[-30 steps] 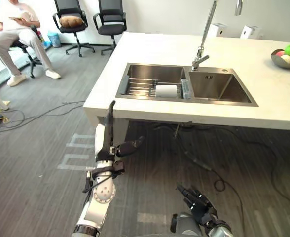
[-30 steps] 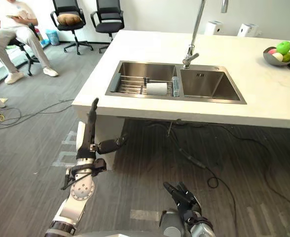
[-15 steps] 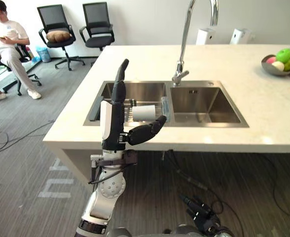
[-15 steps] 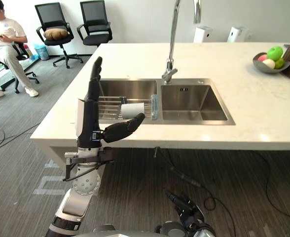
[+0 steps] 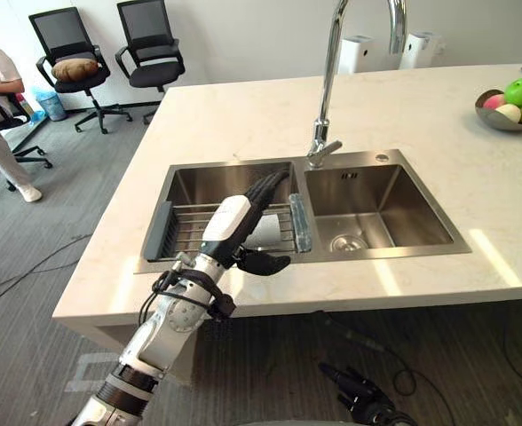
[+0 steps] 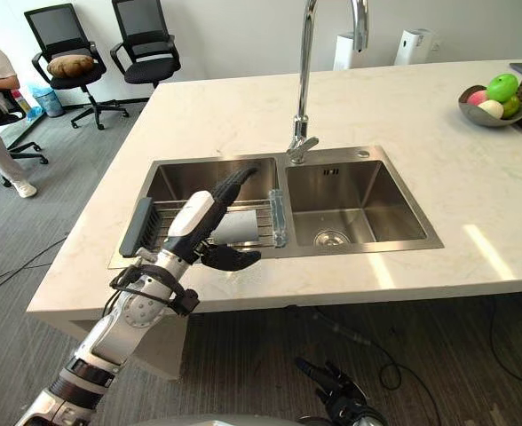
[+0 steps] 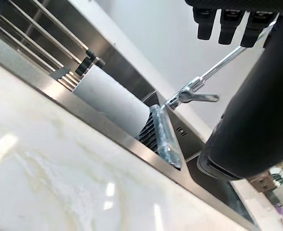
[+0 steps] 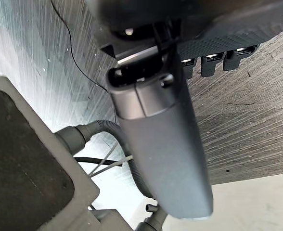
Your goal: Walk over to the sink, pick up the cup, carry it to the dishwasher, place the cup inside the dishwasher, then close the dishwasher door
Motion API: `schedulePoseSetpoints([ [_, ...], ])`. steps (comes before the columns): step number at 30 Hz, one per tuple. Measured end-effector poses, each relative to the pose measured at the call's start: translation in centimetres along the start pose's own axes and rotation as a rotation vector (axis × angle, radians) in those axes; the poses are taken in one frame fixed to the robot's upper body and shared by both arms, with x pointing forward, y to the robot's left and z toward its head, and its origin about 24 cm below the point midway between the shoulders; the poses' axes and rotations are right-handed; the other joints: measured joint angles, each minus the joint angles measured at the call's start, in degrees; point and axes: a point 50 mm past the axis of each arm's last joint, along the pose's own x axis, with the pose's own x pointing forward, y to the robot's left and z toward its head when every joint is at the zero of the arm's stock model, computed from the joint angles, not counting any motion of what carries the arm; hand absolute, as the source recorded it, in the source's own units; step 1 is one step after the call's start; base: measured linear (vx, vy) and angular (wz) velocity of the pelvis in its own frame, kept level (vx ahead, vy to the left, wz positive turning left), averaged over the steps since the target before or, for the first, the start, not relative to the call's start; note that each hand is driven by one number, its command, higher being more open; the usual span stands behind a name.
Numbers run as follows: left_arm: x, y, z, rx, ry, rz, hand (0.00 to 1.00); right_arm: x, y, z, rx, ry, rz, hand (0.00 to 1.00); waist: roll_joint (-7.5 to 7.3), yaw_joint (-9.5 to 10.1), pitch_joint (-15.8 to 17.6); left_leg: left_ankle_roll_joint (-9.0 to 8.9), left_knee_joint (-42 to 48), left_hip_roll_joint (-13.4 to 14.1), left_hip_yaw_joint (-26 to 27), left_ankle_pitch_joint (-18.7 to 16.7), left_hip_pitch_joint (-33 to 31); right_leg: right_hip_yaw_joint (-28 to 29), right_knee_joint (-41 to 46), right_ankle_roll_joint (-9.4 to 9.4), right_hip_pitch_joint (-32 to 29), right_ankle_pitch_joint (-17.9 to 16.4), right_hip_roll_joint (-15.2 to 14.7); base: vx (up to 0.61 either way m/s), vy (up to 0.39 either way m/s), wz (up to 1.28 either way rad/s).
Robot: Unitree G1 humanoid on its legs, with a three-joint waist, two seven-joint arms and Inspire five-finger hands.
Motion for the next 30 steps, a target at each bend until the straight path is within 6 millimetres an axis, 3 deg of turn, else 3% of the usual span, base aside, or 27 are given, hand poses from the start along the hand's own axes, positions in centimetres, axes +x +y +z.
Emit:
schedulePoseSetpoints([
  [10,1.7,0.9,-1.7,-0.011,0.116,-0.08,1.0,0.2,0.4,0.2,-0.034,0.028,0.019,1.0,-0.49,-2.4,-0.2,0.12,-3.3,-0.7,1.8,2.7,0.8,1.8,-1.5,1.2,-1.1,0.9,-0.1,-0.1,-0.007,-0.1],
  [19,3.8,3.4,-3.6,0.052,0.205,-0.098,1.0,0.2,0.4,-0.3,-0.022,0.07,0.02,1.0,-1.91,-3.99,-0.3,0.49,-3.3,-1.0,3.7,2.7,0.4,4.0,-3.2,1.64,-1.8,2.6,0.0,0.01,0.013,-0.13],
  [23,4.7,5.6,-5.3,0.078,0.295,-0.141,1.0,0.1,0.3,-0.3,-0.012,0.081,0.026,1.0,-1.91,-4.37,-0.3,0.51,-3.3,-1.2,4.7,2.5,0.4,5.1,-3.8,1.66,-2.1,3.1,0.2,0.04,0.003,-0.18],
  [25,5.0,7.6,-6.3,0.099,0.348,-0.155,1.0,0.0,0.2,-0.3,-0.003,0.085,0.036,1.0,-1.9,-5.45,-0.3,0.46,-3.3,-1.2,4.8,2.5,0.4,5.3,-3.8,1.62,-2.1,3.1,0.2,0.0,-0.016,-0.06],
  [30,5.6,10.5,-6.6,0.128,0.389,-0.219,1.0,-0.3,-0.6,-0.8,0.036,0.097,0.045,1.0,-1.75,-5.71,-0.2,0.36,-3.3,-1.0,5.3,2.4,0.5,6.3,-3.8,1.36,-2.5,3.6,0.4,-0.03,-0.012,-0.08],
])
